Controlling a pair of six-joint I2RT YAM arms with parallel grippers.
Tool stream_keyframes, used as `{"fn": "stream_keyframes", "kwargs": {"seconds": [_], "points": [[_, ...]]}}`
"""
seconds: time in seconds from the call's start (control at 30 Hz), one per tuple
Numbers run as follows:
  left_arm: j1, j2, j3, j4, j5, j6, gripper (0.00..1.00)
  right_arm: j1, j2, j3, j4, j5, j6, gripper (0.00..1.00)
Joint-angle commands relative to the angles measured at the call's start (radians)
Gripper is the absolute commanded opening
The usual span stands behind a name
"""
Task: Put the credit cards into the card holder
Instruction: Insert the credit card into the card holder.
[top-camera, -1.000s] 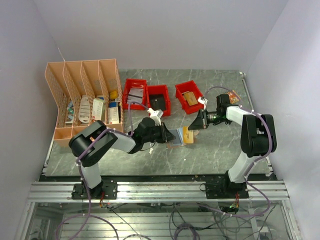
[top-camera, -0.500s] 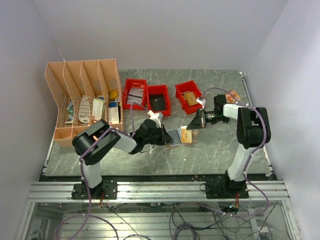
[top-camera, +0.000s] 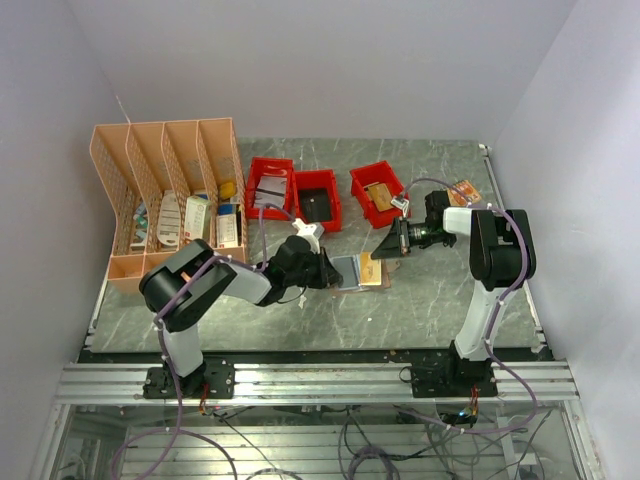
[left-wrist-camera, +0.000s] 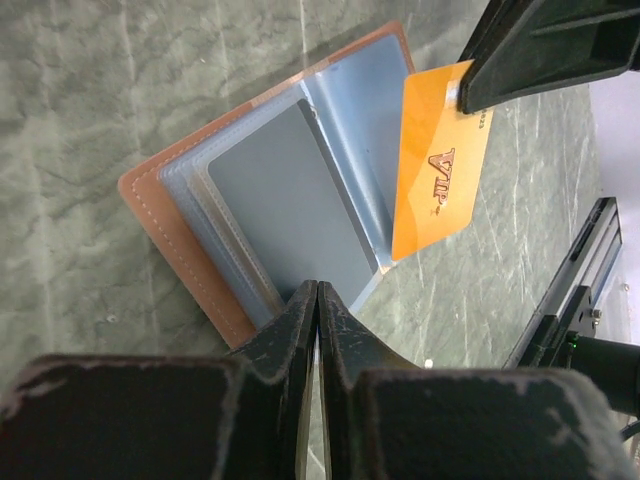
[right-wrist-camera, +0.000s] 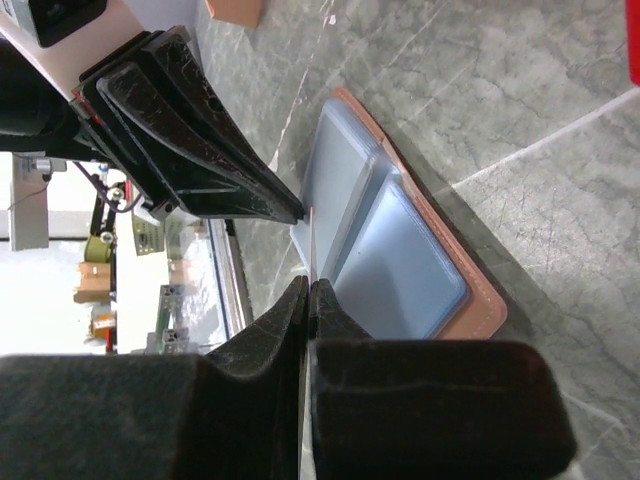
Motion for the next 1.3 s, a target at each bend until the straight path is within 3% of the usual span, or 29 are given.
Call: {"fn": "stream_keyframes", "kwargs": {"seconds": [0.0, 0.53, 1.27], "points": [[0.04, 0.011, 0.009, -0.154, -0.03, 0.089, 0.15, -0.001, -0.002, 0.005, 0.085, -0.022, 0.069, 0.0], [0.072, 0.036, 0.084, -0.259, 0.067, 0.192, 0.15, 0.019, -0.041, -0.145, 0.494, 0.01, 0.453, 0.0], [0.074, 0.044, 0.088, -0.246, 0.086, 0.191, 0.15, 0.024, -0.045, -0.172, 0.538, 0.108, 0.495, 0.0]]}}
